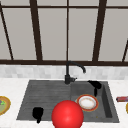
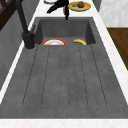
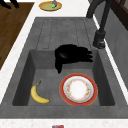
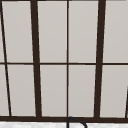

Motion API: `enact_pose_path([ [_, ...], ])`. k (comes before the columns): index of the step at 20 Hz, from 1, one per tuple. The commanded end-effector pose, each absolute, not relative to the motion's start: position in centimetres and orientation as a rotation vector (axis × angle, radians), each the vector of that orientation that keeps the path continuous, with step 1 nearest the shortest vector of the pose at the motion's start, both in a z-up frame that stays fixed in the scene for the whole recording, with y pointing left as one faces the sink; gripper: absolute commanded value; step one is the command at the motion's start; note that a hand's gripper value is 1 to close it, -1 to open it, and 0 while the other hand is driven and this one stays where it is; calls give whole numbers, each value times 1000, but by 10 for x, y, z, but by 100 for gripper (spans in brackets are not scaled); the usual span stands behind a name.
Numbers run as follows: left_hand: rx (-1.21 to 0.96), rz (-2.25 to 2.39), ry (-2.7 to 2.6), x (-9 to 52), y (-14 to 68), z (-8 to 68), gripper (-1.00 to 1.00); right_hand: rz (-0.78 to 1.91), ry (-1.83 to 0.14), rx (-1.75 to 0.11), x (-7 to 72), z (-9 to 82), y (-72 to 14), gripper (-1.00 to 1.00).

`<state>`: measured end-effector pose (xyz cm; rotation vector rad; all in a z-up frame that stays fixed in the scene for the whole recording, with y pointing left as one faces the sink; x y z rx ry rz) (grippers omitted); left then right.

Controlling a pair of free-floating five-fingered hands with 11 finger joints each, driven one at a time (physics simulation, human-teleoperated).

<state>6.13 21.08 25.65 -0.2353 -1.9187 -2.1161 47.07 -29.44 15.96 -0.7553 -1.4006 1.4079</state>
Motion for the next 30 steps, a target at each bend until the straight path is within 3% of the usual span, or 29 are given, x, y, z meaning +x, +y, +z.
enact_pose_path([
  [1, -235, -2116, -1919, 61, 211, 257, 0, 1434, -1232, -733, 471, 158, -298, -100],
  [5, -235, -2116, -1919, 61, 211, 257, 0, 1347, -1234, -715, 466, 158, -313, -100],
  [27, -235, -2116, -1919, 61, 211, 257, 0, 1442, -1156, -659, 438, 181, -440, -100],
  [30, -235, -2116, -1919, 61, 211, 257, 0, 1462, -1105, -731, 435, 180, -450, -100],
])
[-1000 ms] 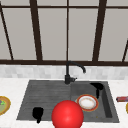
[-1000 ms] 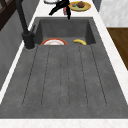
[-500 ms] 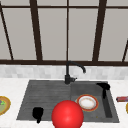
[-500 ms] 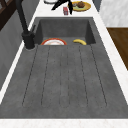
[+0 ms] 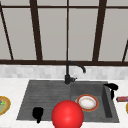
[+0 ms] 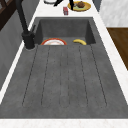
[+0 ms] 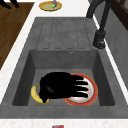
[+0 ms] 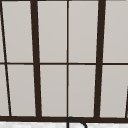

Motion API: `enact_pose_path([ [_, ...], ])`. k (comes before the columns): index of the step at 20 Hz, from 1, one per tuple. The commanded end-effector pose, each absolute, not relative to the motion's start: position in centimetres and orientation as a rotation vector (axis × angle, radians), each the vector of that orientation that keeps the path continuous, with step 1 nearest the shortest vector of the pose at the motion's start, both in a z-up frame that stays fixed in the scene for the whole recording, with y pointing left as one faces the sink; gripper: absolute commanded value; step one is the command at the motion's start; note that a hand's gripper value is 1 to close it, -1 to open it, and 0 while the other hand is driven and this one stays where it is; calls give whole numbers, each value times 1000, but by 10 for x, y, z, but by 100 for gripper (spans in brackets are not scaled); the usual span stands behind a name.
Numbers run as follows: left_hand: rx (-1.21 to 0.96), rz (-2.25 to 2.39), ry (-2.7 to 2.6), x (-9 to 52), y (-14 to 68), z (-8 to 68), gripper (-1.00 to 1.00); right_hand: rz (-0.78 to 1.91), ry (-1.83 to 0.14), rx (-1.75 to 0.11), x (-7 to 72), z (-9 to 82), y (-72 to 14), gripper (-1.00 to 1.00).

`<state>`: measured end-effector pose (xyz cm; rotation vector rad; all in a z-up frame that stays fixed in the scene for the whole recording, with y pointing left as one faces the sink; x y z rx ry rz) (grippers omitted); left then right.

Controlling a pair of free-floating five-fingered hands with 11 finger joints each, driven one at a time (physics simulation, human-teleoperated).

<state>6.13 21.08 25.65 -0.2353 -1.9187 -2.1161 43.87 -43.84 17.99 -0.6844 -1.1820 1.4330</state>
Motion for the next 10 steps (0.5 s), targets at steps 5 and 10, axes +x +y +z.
enact_pose_path([
  [5, -235, -2116, -1919, 61, 211, 257, 0, 1494, -1013, -819, 431, 180, -472, -100],
  [10, -235, -2116, -1919, 61, 211, 257, 0, 1497, -977, -781, 430, 180, -507, -100],
])
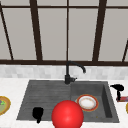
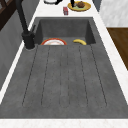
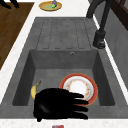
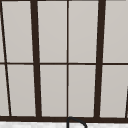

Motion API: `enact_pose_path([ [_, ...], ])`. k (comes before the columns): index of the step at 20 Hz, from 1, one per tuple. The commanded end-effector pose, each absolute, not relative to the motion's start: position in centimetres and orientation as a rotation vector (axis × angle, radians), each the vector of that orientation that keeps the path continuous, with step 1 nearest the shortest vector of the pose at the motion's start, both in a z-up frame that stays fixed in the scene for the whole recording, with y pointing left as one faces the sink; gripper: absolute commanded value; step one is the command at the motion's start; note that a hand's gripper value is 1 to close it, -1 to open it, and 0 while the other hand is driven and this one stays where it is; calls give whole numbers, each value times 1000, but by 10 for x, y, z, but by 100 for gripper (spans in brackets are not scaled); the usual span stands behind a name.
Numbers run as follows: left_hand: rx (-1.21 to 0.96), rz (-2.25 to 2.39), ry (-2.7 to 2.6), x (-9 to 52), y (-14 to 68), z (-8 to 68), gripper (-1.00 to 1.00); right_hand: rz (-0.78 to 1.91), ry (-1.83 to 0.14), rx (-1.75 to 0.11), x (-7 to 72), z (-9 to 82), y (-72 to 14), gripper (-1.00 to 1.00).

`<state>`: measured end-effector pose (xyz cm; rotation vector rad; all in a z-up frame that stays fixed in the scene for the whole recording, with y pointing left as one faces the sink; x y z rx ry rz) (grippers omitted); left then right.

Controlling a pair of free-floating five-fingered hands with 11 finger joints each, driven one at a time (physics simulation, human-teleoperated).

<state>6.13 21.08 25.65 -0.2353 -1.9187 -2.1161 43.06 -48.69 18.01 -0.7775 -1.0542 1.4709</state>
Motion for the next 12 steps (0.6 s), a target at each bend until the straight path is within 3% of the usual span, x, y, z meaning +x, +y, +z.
enact_pose_path([
  [1, -235, -2116, -1919, 61, 211, 257, 0, 1483, -974, -731, 429, 180, -515, -100],
  [12, -235, -2116, -1919, 61, 211, 257, 0, 1505, -915, -642, 408, 174, -595, -100],
])
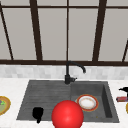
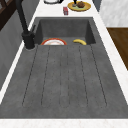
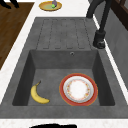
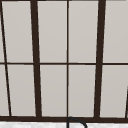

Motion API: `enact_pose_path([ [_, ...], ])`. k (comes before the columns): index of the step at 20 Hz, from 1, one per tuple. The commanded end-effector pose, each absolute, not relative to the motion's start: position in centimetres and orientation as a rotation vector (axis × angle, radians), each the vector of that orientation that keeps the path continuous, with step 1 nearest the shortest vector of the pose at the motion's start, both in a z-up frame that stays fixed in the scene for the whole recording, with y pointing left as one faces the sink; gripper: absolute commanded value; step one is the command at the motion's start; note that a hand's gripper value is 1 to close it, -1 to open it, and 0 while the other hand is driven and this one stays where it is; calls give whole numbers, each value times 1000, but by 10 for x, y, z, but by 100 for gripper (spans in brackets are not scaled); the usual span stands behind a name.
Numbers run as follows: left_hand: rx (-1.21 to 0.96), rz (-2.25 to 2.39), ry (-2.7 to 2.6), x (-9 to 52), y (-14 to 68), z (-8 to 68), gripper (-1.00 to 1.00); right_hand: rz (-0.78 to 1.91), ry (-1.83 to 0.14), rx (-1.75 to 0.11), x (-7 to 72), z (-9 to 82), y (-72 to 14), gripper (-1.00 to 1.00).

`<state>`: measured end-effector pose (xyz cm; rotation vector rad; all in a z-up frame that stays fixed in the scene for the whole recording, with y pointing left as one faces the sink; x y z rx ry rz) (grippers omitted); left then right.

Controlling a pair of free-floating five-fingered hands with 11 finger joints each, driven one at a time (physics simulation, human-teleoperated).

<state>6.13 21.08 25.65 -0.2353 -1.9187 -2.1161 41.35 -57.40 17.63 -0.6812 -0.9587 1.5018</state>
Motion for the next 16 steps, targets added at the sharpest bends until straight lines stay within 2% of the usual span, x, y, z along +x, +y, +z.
enact_pose_path([
  [1, -235, -2116, -1919, 61, 211, 257, 0, 1510, -911, -634, 407, 173, -603, -100],
  [16, -235, -2116, -1919, 61, 211, 257, 0, 1518, -925, -592, 386, 157, -719, -100],
])
